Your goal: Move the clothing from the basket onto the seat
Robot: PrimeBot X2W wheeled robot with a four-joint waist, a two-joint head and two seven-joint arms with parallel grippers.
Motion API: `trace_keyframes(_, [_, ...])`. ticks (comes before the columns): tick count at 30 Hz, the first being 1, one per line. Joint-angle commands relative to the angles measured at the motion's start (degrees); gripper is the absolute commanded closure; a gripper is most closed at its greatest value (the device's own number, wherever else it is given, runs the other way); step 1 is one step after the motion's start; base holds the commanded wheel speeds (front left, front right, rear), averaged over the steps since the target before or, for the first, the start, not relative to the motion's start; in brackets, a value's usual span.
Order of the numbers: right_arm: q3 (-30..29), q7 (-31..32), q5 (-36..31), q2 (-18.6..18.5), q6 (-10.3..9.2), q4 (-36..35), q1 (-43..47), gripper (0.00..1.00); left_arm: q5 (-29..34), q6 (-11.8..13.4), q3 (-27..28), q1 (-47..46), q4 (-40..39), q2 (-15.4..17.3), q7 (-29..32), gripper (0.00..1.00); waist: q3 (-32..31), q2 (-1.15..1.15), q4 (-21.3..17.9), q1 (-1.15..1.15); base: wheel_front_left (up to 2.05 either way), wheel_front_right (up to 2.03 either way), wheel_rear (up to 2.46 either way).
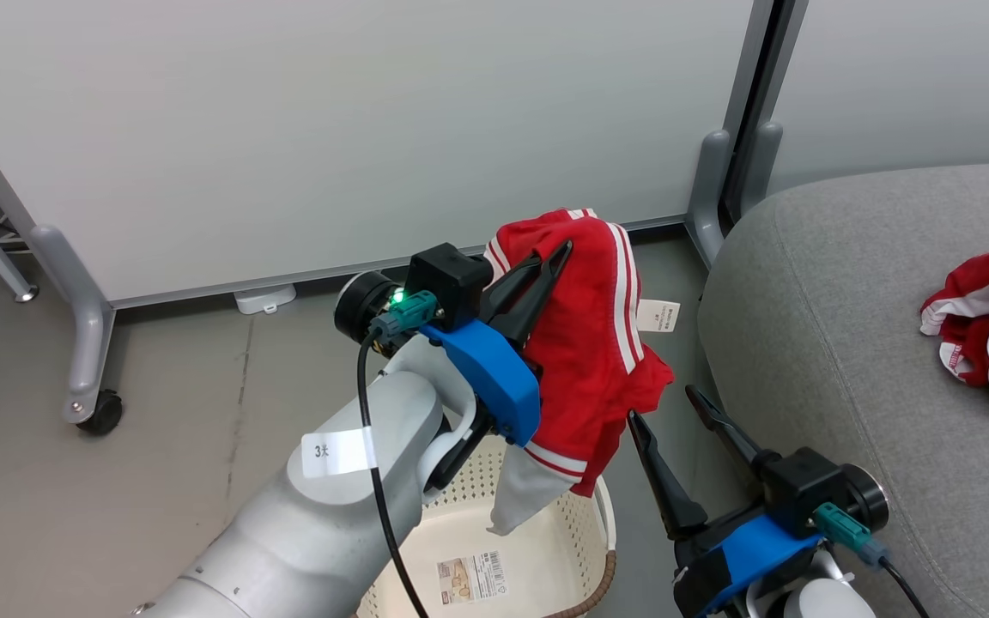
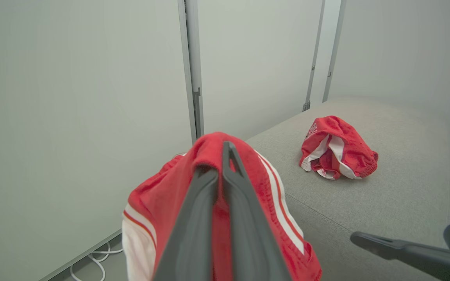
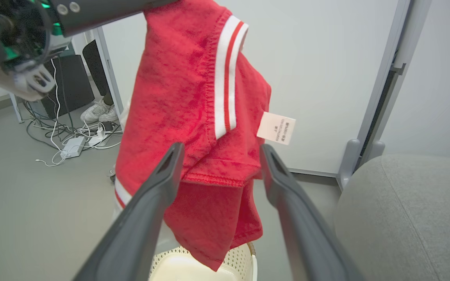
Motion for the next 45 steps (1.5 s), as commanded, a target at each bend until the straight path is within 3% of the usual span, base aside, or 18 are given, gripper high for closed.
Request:
trace_keyframes(1, [0.1,0.0,0.0,0.0,0.01,0.1,0.3,0.00,0.0,-0.1,0.1,-0.8,0.1,0.0,-0.3,1.00,0.1,0.00,0.0,0.00,0.00,0.00,0.00])
trace_keyframes(11, [3.8,0.7,0.4,0.0,0.01,2.7,-2.9,0.00,0.3,-0.1,-0.2,-0.9,-0.3,-0.2,-0.3,1.00,1.6,0.00,0.5,0.00,0.00,0.00,0.00])
trace_keyframes(29, [8.4,-2.2,6.6,0.0,0.01,18.0,-13.7,0.00,-0.8,-0.1,-2.1,-1.1,-1.9,-0.3,-0.3,1.00,2.7,0.00,1.9,0.00,0.00,0.00,0.00])
trace_keyframes(45, [16.5,-4.5,10.2,0.0,0.01,22.9,-20.4,0.00,-1.7,-0.1,-3.4,-0.8,-1.7,-0.3,-0.3,1.00,2.7,0.00,1.6,0.00,0.00,0.00,0.00])
